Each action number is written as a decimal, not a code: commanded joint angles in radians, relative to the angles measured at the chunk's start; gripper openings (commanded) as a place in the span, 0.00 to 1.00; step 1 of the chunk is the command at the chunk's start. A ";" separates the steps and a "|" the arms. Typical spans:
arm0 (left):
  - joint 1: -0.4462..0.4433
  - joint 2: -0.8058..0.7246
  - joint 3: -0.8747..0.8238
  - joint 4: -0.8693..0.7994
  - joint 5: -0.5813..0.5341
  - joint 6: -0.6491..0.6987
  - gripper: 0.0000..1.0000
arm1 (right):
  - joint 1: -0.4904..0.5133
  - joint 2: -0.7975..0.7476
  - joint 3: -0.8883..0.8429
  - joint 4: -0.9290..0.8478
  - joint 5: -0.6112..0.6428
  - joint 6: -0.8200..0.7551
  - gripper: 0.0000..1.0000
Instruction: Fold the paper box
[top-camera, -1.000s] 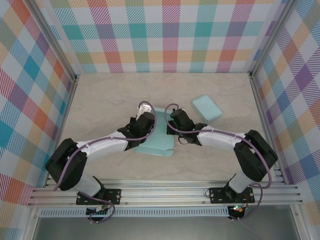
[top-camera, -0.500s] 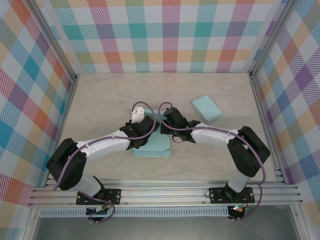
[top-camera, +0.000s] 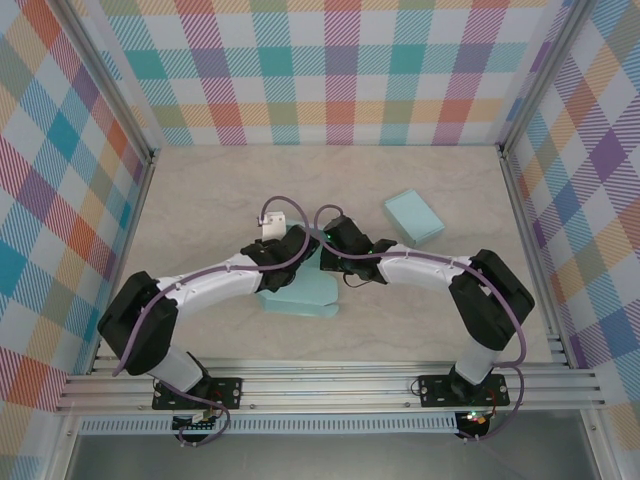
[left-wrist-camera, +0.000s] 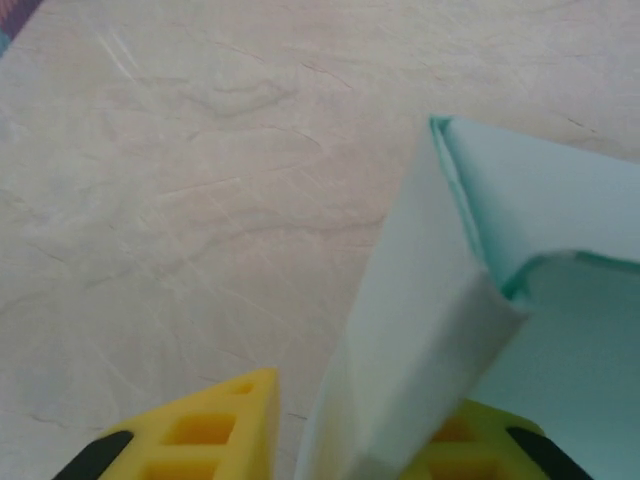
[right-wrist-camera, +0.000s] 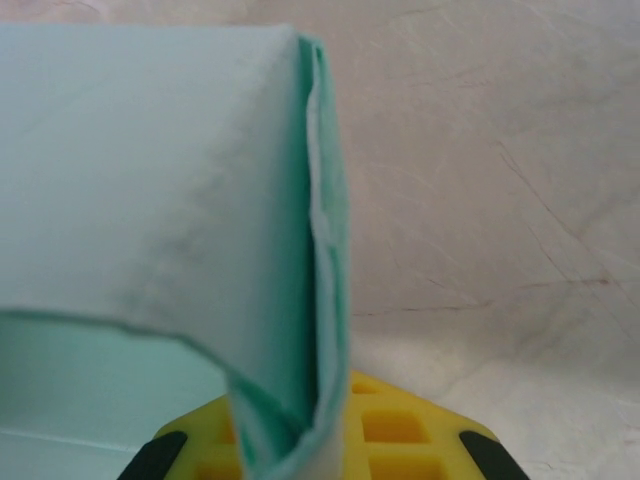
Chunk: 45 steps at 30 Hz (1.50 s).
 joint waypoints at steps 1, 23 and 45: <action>0.026 -0.042 -0.012 0.038 0.073 0.022 0.30 | -0.003 -0.004 0.031 -0.107 0.020 0.031 0.00; 0.084 -0.017 0.034 0.112 0.189 0.111 0.43 | -0.003 0.014 0.038 -0.199 -0.030 0.026 0.00; 0.087 0.049 0.064 -0.031 0.152 0.012 0.28 | -0.003 -0.008 0.034 -0.290 -0.037 0.029 0.00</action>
